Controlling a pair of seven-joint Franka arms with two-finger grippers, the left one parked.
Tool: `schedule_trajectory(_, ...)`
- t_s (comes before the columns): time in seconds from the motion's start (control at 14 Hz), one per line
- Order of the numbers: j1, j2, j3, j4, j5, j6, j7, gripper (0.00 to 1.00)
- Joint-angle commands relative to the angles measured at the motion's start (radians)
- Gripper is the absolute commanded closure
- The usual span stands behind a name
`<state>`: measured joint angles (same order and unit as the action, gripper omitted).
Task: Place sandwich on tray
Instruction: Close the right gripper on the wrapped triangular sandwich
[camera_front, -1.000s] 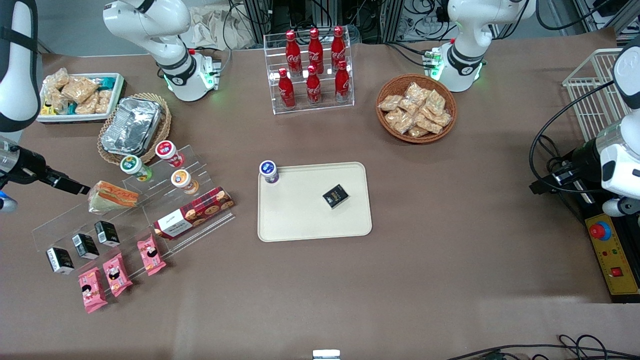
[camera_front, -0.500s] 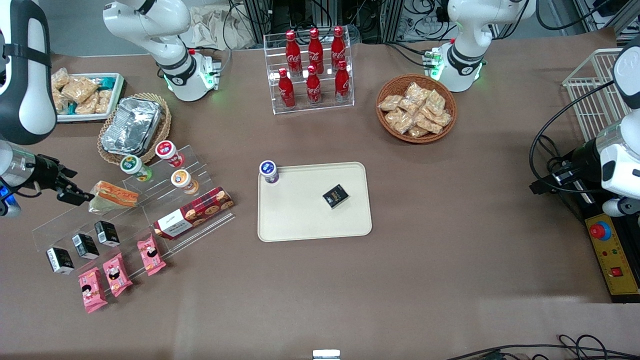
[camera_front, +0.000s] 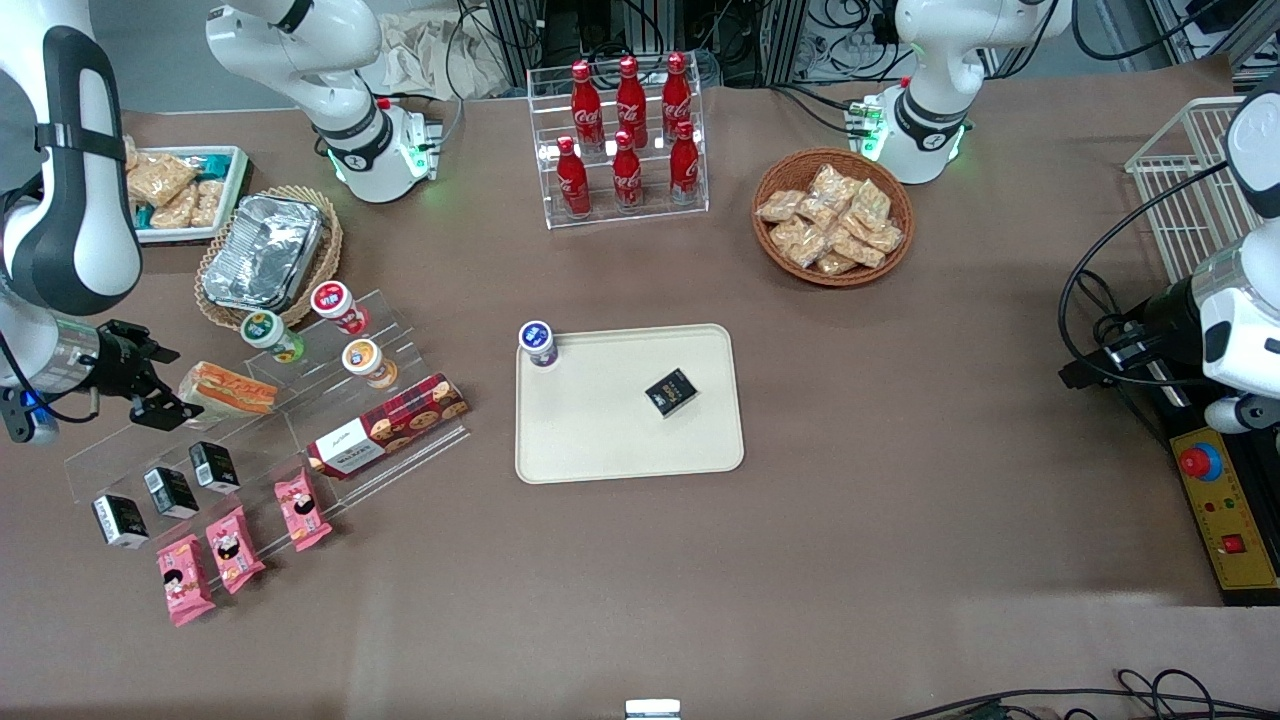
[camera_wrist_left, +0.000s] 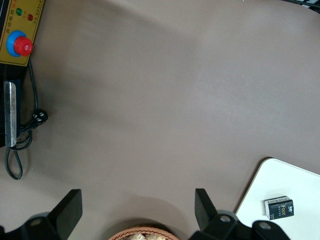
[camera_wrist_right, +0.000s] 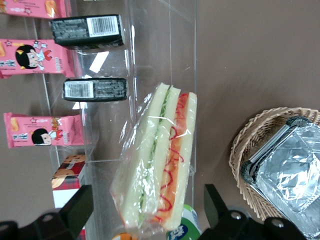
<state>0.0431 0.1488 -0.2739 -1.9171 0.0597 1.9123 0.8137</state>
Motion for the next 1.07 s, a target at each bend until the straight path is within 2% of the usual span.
schedule_trajectory(0.0, -0.002, 0.011, 0.001, -0.011, 0.035, 0.017, 0.027, 0.02)
schedule_trajectory(0.07, -0.005, 0.014, 0.001, -0.013, 0.057, 0.016, 0.03, 0.02)
schedule_trajectory(0.29, -0.009, 0.012, -0.001, -0.028, 0.063, 0.017, 0.03, 0.06)
schedule_trajectory(0.36, -0.011, 0.014, 0.001, -0.03, 0.068, 0.017, 0.03, 0.11)
schedule_trajectory(0.43, -0.012, 0.014, -0.001, -0.031, 0.074, 0.016, 0.03, 0.28)
schedule_trajectory(0.64, -0.014, 0.014, -0.001, -0.027, 0.088, 0.019, 0.027, 0.44)
schedule_trajectory(0.71, -0.014, 0.014, -0.002, -0.02, 0.103, 0.019, 0.016, 0.53)
schedule_trajectory(1.0, -0.005, 0.012, -0.004, 0.029, 0.097, 0.01, -0.074, 0.53)
